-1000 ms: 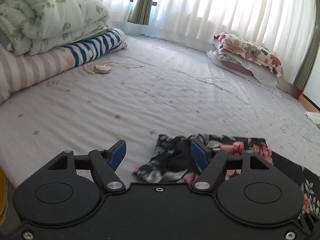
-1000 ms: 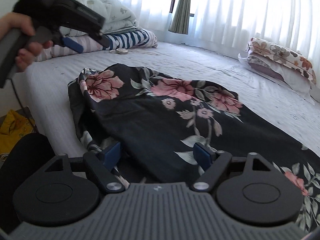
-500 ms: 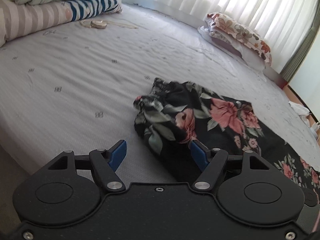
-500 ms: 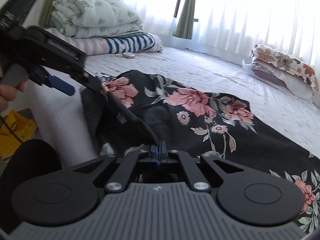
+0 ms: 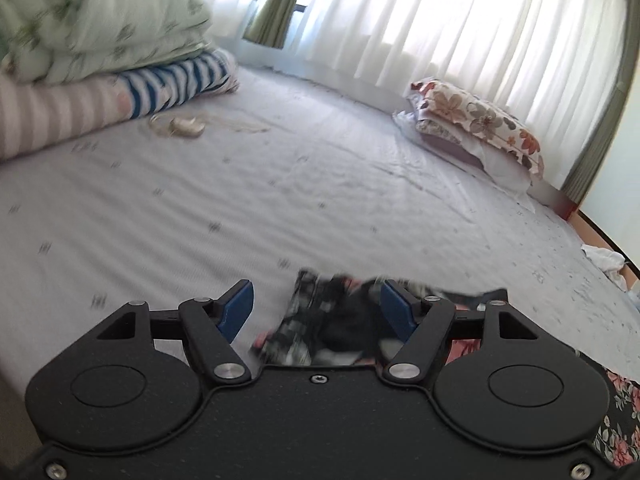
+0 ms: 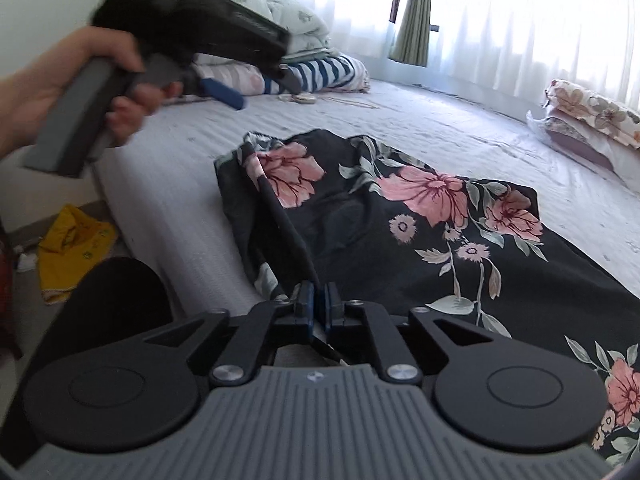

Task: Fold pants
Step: 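Grasp the waistband with the left gripper and pull it toward the hems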

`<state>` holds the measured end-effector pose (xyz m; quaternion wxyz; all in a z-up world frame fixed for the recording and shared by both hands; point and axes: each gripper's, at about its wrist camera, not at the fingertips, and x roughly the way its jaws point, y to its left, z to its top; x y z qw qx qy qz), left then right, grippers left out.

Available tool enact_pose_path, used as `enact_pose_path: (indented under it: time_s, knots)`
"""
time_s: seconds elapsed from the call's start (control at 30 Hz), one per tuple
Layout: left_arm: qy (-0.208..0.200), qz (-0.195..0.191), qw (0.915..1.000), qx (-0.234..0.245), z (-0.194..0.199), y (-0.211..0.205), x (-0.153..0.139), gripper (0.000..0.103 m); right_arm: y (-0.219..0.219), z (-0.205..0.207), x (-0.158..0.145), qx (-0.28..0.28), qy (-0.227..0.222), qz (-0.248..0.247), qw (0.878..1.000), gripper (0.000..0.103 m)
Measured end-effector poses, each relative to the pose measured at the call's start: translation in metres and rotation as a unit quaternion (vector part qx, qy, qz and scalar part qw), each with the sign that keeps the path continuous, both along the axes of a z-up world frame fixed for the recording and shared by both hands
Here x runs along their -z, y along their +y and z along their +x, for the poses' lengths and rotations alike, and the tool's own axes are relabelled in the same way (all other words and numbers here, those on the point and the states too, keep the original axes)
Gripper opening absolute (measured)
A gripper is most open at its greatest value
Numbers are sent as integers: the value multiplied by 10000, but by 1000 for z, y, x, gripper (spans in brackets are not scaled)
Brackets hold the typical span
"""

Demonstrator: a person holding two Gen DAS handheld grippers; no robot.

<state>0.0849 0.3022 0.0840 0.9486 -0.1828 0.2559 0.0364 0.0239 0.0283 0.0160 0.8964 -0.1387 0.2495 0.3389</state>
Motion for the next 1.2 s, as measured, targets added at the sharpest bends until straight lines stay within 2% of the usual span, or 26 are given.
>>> enact_pose_path:
  time_s: [0.07, 0.1, 0.2, 0.3, 0.4, 0.5, 0.53, 0.57, 0.6, 0.67, 0.77, 0.83, 0.9, 1.07, 1.1, 1.13, 1.2]
  knots:
    - [-17, 19, 10000, 54, 22, 0, -6, 69, -7, 3, -8, -9, 132, 267, 9996, 54]
    - [32, -2, 10000, 67, 35, 2, -6, 69, -10, 5, -12, 54, 130, 397, 9991, 56]
    - [422, -200, 9988, 140, 76, 8, 3, 68, -13, 17, -20, 385, -36, 552, 9977, 59]
    - [871, -384, 9954, 136, 108, 10, 20, 64, -8, 38, -18, 947, -362, 460, 9938, 60]
    - [1180, -157, 9926, 223, 129, 2, 39, 63, 5, 56, -6, 1319, -594, 140, 9894, 60]
    - [1322, -119, 9898, 514, 142, -10, 51, 63, 17, 66, 16, 1303, -452, -196, 9902, 60]
    - [1335, -119, 9892, 594, 144, -15, 54, 53, 20, 65, 22, 1294, -482, -295, 9900, 59]
    - [1334, -55, 9887, 682, 146, -20, 57, 38, 22, 60, 24, 1279, -655, -376, 9889, 59]
    - [1331, 73, 9885, 719, 146, -26, 59, 18, 24, 57, 25, 1232, -758, -468, 9884, 59]
    - [1130, 216, 9919, 532, 139, -32, 56, 16, 25, 55, 26, 1183, -832, -558, 9879, 59]
    - [502, 317, 9982, 67, 120, -26, 42, 16, 23, 57, 27, 1221, -769, -446, 9885, 62]
    - [256, 530, 9978, -307, 109, -18, 34, 16, 20, 59, 27, 1250, -731, -386, 9887, 63]
    - [296, 666, 9963, -446, 107, -9, 33, 16, 19, 60, 27, 1284, -707, -349, 9886, 65]
    - [718, 866, 9924, -498, 113, -3, 45, 20, 17, 65, 27, 1361, -655, -276, 9881, 69]
    - [742, 872, 9920, -540, 113, -4, 45, 28, 16, 65, 27, 1381, -638, -258, 9880, 70]
    - [710, 858, 9923, -547, 111, -4, 44, 46, 15, 66, 27, 1404, -621, -238, 9879, 72]
    - [499, 802, 9940, -545, 104, -3, 37, 63, 13, 67, 27, 1456, -576, -175, 9875, 74]
